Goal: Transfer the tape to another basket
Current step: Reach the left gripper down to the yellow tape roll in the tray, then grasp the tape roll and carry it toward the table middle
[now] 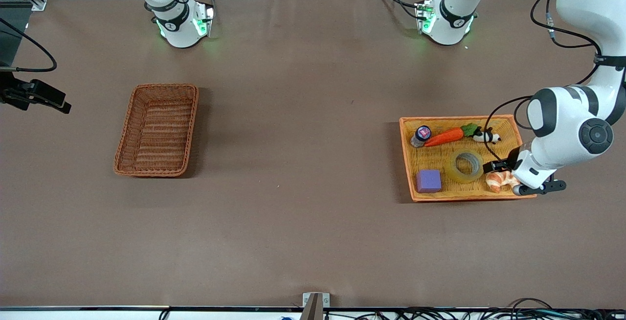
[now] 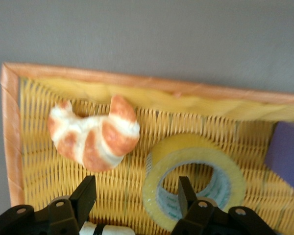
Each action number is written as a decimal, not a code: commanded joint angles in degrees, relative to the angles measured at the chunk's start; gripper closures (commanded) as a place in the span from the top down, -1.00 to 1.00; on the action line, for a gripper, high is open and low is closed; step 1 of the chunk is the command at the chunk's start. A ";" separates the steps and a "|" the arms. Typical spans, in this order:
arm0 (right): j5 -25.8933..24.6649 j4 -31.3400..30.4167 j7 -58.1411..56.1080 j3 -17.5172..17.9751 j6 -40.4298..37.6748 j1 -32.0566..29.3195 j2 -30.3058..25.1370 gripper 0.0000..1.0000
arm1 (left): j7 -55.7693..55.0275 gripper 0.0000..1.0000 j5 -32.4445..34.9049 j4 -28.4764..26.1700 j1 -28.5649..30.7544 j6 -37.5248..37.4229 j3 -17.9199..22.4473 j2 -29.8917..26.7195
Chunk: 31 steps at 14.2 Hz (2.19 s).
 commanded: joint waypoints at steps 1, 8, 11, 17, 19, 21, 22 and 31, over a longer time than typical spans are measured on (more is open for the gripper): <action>-0.41 -0.64 -0.56 0.36 0.11 -0.50 -0.82 1.00 | 0.80 0.38 -0.68 -3.91 0.28 0.70 -0.66 -1.64; -0.41 -0.64 -0.64 0.27 0.02 -0.59 -0.91 1.00 | 0.80 0.09 -0.68 -5.59 -0.07 2.10 -1.27 2.21; -0.41 -0.64 -0.64 0.27 -0.07 -0.59 -0.91 1.00 | 0.71 -0.06 -0.68 -5.15 -0.16 3.33 -1.27 3.63; -0.32 -0.64 -0.91 0.27 -0.07 -0.94 -0.82 1.00 | -2.54 -0.99 -0.77 -1.72 -0.69 2.64 -1.80 1.01; -0.32 -0.64 -1.00 0.27 -0.07 -0.94 -0.82 1.00 | -2.89 -0.99 -0.86 0.37 -0.60 -0.95 -4.43 -1.81; -0.24 -0.64 -1.08 0.27 -0.07 -0.94 -0.82 1.00 | -6.56 -0.99 -0.77 6.42 -0.69 -8.23 -8.46 -1.82; -0.24 -0.64 -1.08 0.27 0.02 -0.94 -0.82 1.00 | -9.45 -0.99 -0.77 9.94 -0.95 -11.66 -11.18 -1.47; -0.15 -0.64 -1.08 0.27 0.28 -0.94 -0.82 1.00 | -48.74 -1.00 1.25 30.16 -25.10 -13.81 -16.57 16.00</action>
